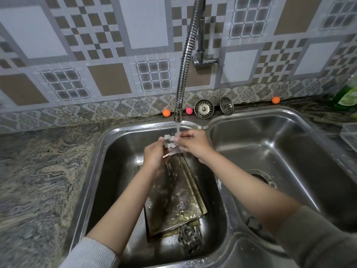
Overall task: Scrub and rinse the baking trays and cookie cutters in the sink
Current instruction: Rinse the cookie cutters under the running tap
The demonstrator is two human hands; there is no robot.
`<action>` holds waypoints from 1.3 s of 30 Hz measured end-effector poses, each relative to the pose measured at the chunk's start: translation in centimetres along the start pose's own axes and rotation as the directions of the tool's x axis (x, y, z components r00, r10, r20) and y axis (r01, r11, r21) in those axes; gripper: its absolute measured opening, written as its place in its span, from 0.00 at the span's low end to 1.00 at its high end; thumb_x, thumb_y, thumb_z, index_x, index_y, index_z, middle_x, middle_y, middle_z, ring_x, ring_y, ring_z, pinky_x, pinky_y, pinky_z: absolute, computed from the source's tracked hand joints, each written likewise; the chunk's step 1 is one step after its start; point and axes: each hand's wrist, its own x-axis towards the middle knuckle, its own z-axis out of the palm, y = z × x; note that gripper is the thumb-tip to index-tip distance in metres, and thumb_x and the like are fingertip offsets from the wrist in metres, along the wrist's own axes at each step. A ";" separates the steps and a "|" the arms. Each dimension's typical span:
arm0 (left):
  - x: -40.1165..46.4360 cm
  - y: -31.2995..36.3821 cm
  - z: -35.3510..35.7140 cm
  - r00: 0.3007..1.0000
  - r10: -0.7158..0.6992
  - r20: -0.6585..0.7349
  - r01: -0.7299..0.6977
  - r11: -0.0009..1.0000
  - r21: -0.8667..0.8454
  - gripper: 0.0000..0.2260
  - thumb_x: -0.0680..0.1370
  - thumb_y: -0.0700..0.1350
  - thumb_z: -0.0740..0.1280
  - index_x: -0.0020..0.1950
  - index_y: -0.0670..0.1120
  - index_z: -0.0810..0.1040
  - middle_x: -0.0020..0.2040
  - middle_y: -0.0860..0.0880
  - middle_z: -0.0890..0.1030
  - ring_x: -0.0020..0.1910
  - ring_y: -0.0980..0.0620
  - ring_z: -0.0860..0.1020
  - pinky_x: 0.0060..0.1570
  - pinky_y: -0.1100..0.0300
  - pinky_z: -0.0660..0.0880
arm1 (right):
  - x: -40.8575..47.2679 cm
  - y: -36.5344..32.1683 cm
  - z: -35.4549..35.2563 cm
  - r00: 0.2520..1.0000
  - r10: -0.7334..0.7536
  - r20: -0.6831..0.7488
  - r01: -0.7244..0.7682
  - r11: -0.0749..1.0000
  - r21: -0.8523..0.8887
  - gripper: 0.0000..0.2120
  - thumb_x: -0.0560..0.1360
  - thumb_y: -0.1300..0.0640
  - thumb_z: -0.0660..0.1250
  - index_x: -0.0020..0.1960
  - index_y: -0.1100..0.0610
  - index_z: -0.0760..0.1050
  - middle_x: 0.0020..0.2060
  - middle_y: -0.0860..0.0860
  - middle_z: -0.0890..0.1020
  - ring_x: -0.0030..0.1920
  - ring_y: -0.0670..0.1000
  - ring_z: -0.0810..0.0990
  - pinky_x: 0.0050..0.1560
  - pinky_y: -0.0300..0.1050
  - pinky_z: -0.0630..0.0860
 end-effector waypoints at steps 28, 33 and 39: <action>-1.5 1.1 -1.5 0.851 0.423 0.310 -0.510 0.809 0.294 0.31 0.65 0.32 0.77 0.66 0.43 0.72 0.54 0.48 0.80 0.54 0.55 0.79 0.54 0.67 0.76 | -0.9 -1.7 -1.8 0.948 0.192 0.255 -0.182 0.981 -0.060 0.13 0.69 0.67 0.72 0.53 0.59 0.78 0.43 0.53 0.84 0.43 0.49 0.83 0.50 0.47 0.80; -0.9 0.3 -3.2 0.858 0.416 0.300 -0.511 0.750 0.420 0.32 0.66 0.39 0.78 0.68 0.46 0.72 0.61 0.49 0.78 0.59 0.55 0.77 0.60 0.62 0.73 | -0.8 -2.1 -1.4 0.965 0.095 0.244 -0.111 0.992 0.052 0.20 0.67 0.75 0.69 0.58 0.67 0.73 0.48 0.60 0.81 0.42 0.52 0.83 0.42 0.40 0.81; -2.2 -4.7 -2.7 0.853 0.241 0.463 -0.504 0.612 0.610 0.22 0.70 0.43 0.75 0.63 0.45 0.75 0.59 0.51 0.77 0.57 0.55 0.76 0.58 0.69 0.70 | -2.3 -3.3 -5.6 0.971 0.059 0.233 -0.044 0.997 -0.067 0.17 0.68 0.70 0.71 0.53 0.54 0.76 0.50 0.53 0.82 0.48 0.50 0.82 0.48 0.44 0.81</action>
